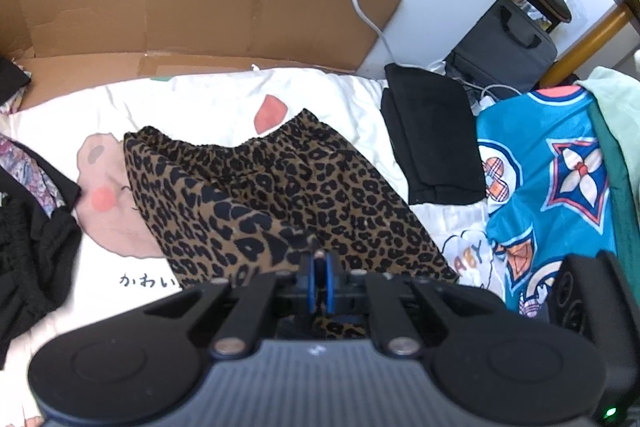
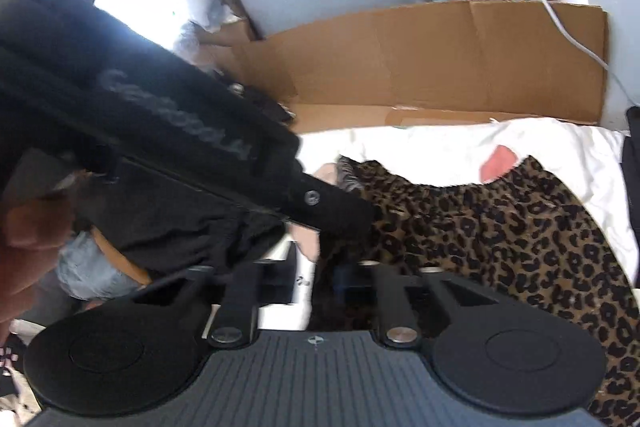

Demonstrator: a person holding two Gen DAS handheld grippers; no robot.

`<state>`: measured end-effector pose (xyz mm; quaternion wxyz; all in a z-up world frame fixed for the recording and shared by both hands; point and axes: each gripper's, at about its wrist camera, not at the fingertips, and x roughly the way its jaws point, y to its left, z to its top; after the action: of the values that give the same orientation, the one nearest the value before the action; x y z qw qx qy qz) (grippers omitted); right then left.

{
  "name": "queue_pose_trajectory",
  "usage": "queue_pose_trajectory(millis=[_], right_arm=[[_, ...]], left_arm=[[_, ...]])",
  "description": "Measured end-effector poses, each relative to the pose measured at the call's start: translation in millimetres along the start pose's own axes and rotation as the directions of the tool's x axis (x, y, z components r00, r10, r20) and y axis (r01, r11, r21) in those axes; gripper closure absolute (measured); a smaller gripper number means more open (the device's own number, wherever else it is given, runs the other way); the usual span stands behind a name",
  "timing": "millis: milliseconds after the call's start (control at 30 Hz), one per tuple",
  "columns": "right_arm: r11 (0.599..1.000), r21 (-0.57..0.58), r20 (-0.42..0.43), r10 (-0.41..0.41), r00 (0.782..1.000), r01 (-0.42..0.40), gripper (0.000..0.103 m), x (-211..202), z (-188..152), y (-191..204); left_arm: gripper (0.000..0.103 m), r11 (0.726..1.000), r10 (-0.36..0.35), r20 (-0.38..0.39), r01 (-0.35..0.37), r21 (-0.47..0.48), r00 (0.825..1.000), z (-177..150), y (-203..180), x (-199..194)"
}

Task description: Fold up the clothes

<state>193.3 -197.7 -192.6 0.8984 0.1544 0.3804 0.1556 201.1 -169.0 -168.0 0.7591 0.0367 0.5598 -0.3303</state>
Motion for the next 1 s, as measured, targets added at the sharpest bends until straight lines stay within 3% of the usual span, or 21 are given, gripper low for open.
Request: queue_pose_trajectory(millis=[67,200,233,500,800,1000], right_arm=[[1.000,0.015,0.003,-0.010,1.000,0.010,0.102,-1.1,-1.4,-6.9],[0.999,0.039,-0.006,-0.025,1.000,0.025,0.102,-4.1,-4.8,-20.5],[0.998,0.048,-0.006,-0.028,1.000,0.029,0.102,-5.9,-5.6,-24.1],[0.985,0.158,-0.010,-0.061,0.998,0.062,0.103,-30.1,-18.9,-62.0],[0.948,0.283,-0.018,-0.144,0.989,0.143,0.103,-52.0,-51.2,-110.5],[0.898,0.399,-0.022,-0.192,0.981,0.185,0.103,-54.3,-83.2,-148.5]], left_arm=[[0.095,1.000,-0.005,0.007,0.005,0.009,1.000,-0.7,-3.2,0.3],[0.068,0.998,-0.061,0.056,0.060,0.013,0.997,-4.5,-4.3,-3.7],[0.065,0.998,-0.058,0.068,0.057,0.018,0.996,-6.1,-4.7,-4.1],[0.064,0.996,-0.064,0.103,0.070,-0.051,0.993,-16.9,13.7,3.9],[0.064,0.992,-0.039,0.040,0.043,-0.122,0.998,-47.0,50.1,50.0],[0.064,0.993,-0.010,-0.024,0.007,-0.119,1.000,-75.8,63.1,78.8]])
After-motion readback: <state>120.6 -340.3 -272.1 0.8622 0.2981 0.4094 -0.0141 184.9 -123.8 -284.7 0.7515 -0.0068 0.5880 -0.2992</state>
